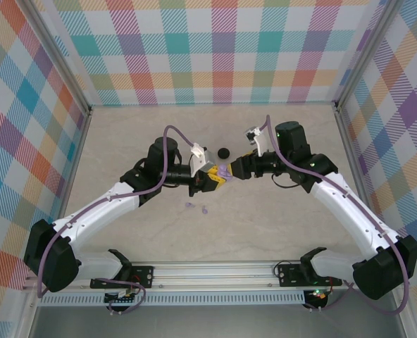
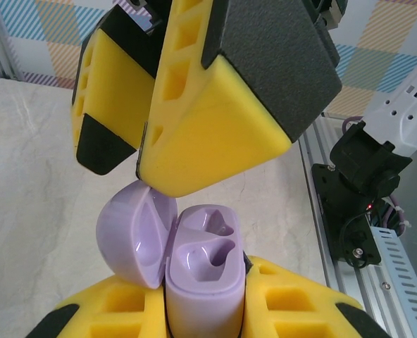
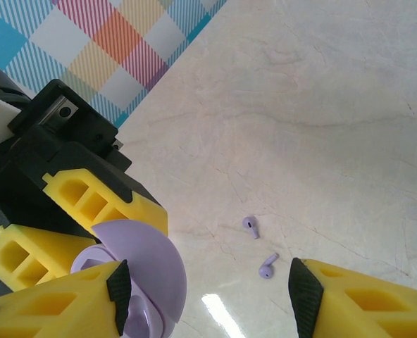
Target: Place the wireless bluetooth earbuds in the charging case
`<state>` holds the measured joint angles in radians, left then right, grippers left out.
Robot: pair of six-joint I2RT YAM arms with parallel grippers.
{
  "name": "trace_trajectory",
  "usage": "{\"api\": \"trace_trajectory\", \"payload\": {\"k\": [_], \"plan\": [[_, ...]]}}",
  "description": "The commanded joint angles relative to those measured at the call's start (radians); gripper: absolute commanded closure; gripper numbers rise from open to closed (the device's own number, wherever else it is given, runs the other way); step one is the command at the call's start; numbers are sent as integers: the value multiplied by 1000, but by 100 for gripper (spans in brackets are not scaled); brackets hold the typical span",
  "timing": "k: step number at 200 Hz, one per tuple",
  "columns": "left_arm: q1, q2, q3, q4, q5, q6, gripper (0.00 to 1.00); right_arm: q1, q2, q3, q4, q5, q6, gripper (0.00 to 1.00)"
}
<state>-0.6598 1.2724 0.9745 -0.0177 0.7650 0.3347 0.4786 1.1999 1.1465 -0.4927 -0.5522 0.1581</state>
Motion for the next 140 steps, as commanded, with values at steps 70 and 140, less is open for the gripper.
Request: {"api": "trace_trajectory", "payload": {"k": [70, 140], "plan": [[-6, -61, -53, 83, -54, -64, 100, -9, -15, -13, -72, 410, 98, 34], [1, -187, -178, 248, -132, -302, 100, -5, 185, -60, -71, 299, 144, 35]]}}
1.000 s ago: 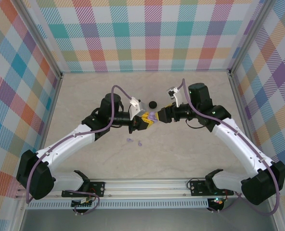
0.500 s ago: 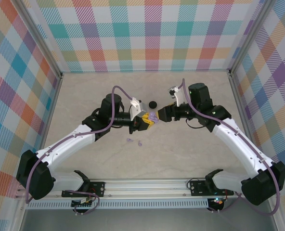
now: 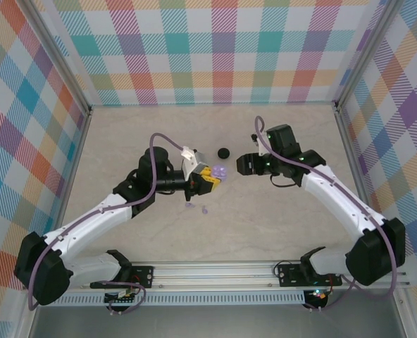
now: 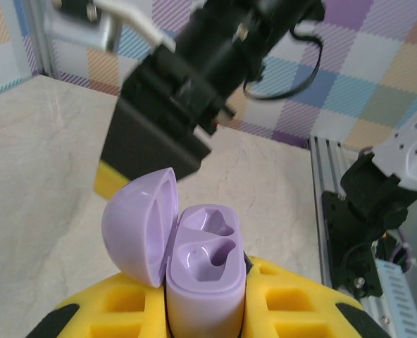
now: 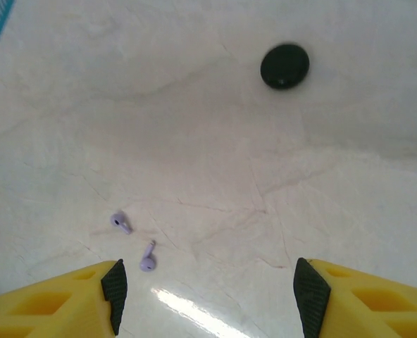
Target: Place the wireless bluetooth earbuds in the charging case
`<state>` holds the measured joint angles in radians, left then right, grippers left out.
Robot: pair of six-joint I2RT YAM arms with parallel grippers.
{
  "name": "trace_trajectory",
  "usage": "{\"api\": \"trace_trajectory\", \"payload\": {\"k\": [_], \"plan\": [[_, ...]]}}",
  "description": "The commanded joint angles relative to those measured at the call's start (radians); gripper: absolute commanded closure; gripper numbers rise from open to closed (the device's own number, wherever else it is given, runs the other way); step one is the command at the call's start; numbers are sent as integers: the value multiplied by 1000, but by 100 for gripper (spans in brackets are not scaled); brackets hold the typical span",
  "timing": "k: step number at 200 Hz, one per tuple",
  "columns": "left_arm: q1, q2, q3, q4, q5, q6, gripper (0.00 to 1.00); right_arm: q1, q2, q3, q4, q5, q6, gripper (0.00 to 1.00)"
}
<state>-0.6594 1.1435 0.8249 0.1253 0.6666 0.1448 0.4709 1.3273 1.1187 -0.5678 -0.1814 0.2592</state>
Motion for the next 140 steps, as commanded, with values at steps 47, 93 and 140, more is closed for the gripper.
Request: {"api": "trace_trajectory", "payload": {"k": [47, 93, 140], "plan": [[4, -91, -33, 103, 35, -178, 100, 75, 220, -45, 98, -130, 130, 36], [15, -116, -30, 71, 43, -185, 100, 150, 365, 5, 128, -147, 179, 40], [28, -186, -38, 17, 13, -169, 100, 226, 492, 72, 128, -161, 206, 47]]}}
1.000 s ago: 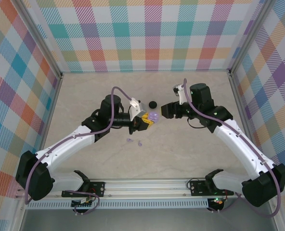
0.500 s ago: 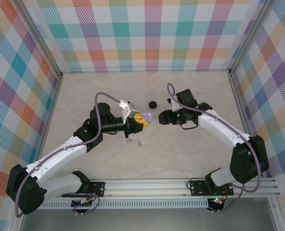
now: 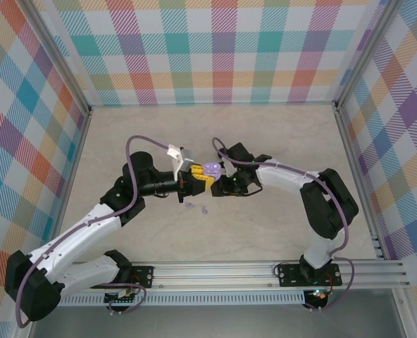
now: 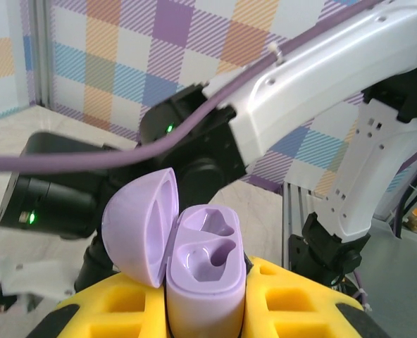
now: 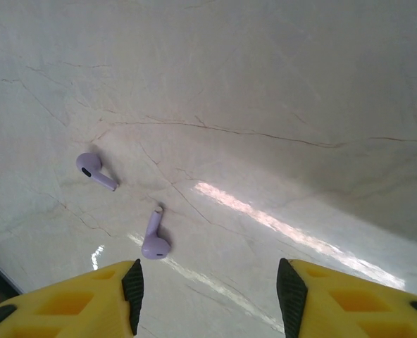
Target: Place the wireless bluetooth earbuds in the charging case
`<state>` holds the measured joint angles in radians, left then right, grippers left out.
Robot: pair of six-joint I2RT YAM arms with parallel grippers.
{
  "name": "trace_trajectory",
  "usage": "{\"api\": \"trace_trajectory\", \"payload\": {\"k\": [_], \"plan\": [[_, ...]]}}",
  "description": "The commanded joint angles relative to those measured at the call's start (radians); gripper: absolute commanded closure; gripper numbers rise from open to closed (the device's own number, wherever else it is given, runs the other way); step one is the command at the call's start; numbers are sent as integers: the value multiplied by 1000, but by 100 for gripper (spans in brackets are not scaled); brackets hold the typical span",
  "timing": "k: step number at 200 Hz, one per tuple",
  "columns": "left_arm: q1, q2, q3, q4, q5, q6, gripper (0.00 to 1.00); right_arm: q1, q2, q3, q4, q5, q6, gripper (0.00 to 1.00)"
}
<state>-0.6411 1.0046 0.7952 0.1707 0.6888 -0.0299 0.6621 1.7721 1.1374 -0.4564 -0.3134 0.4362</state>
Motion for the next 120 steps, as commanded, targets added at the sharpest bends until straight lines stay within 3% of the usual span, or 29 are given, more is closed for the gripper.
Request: {"api": "trace_trajectory", "payload": {"k": [1, 120], "plan": [[9, -49, -8, -29, -9, 6, 100, 36, 49, 55, 15, -29, 30, 47], [17, -160, -22, -98, -62, 27, 100, 160, 206, 201, -138, 52, -16, 55]]}}
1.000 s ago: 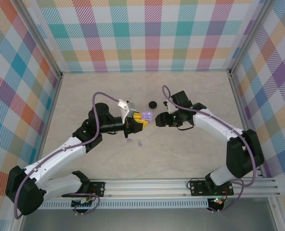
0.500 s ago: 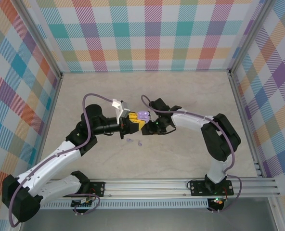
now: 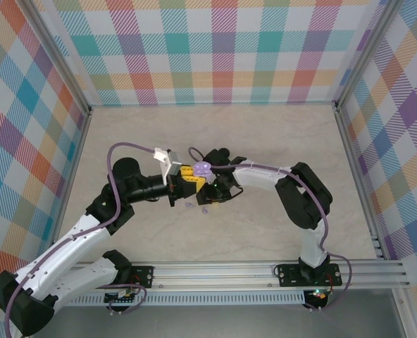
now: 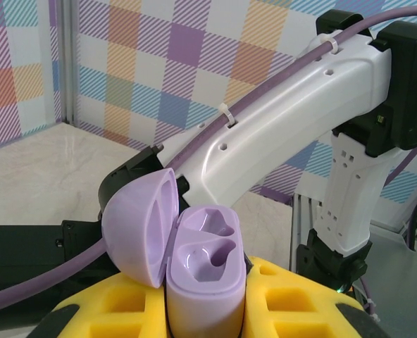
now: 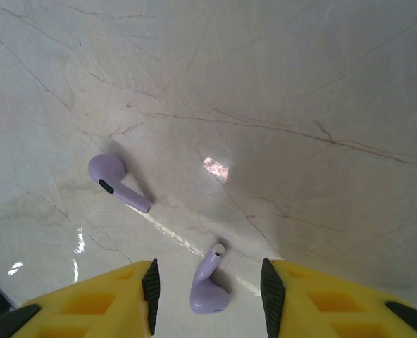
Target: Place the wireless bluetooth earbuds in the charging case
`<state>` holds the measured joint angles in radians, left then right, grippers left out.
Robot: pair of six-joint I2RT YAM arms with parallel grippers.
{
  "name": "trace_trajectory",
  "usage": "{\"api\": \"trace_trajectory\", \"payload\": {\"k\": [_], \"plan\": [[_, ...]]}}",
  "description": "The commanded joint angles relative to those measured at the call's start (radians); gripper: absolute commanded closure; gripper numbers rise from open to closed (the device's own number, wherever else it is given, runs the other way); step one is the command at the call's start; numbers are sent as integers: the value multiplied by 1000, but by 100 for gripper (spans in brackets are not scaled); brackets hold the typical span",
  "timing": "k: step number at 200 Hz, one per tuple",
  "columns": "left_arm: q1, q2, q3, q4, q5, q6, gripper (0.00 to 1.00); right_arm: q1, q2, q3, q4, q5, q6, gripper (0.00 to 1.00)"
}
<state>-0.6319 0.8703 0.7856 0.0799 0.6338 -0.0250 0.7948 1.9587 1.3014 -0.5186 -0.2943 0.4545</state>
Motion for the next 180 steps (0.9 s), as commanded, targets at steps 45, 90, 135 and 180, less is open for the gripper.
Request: {"api": "trace_trajectory", "payload": {"k": [45, 90, 135, 180], "plan": [[9, -39, -16, -14, -14, 24, 100, 71, 52, 71, -145, 114, -59, 56], [10, -50, -24, -16, -19, 24, 100, 98, 85, 104, -208, 221, -63, 61], [11, -58, -34, -18, -29, 23, 100, 98, 91, 105, -239, 308, -42, 69], [11, -56, -35, -19, -29, 20, 100, 57, 61, 68, -239, 346, -24, 73]]}}
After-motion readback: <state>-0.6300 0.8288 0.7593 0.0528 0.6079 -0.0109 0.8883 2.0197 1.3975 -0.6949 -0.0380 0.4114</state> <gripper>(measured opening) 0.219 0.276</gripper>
